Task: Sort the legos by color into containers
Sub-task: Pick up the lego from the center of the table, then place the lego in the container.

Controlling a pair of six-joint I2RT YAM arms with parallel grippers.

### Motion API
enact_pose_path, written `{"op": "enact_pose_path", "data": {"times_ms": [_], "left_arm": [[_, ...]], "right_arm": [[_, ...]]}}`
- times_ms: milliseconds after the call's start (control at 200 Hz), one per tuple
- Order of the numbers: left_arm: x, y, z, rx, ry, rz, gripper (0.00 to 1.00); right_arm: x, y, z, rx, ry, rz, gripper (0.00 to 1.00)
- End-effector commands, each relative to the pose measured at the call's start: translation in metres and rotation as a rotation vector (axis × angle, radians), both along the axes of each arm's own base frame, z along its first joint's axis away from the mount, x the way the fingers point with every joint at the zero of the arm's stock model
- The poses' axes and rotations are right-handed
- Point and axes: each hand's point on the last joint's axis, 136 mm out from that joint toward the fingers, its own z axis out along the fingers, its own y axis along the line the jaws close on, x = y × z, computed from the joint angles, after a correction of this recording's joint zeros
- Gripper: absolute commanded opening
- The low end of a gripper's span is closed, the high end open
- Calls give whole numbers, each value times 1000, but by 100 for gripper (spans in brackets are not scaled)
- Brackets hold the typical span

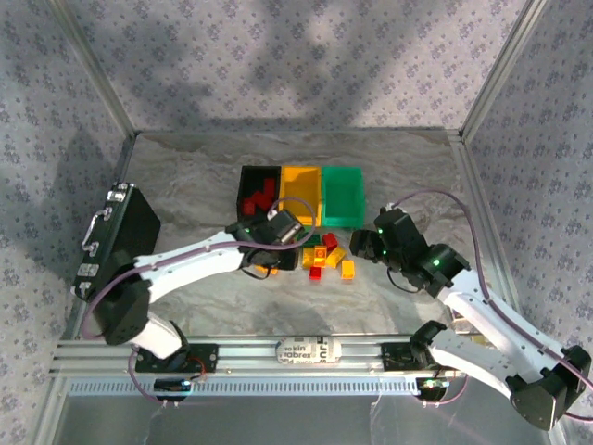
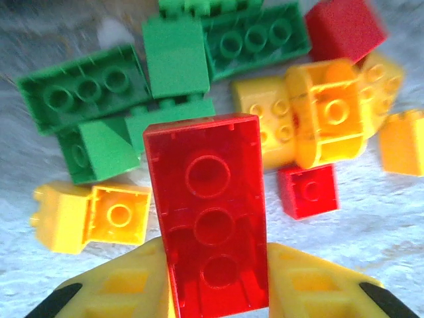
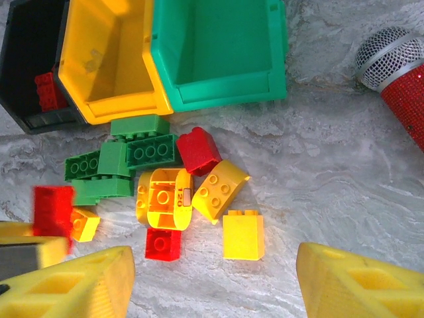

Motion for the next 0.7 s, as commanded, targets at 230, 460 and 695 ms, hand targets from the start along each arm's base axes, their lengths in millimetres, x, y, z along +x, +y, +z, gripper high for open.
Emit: {"op": "enact_pose_path", "data": {"times_ms": [230,460,695], "left_arm": [[88,76,35,-11,-82,152,29],[143,86,25,3,-94,190,29],[188,85,23,22,-71,187,37]], "right_arm": [[-8,0,-15,14,28,-8,68],[-10,8,-15,2,49,22,68],[-15,20,-17,-2,52,49,68]]}}
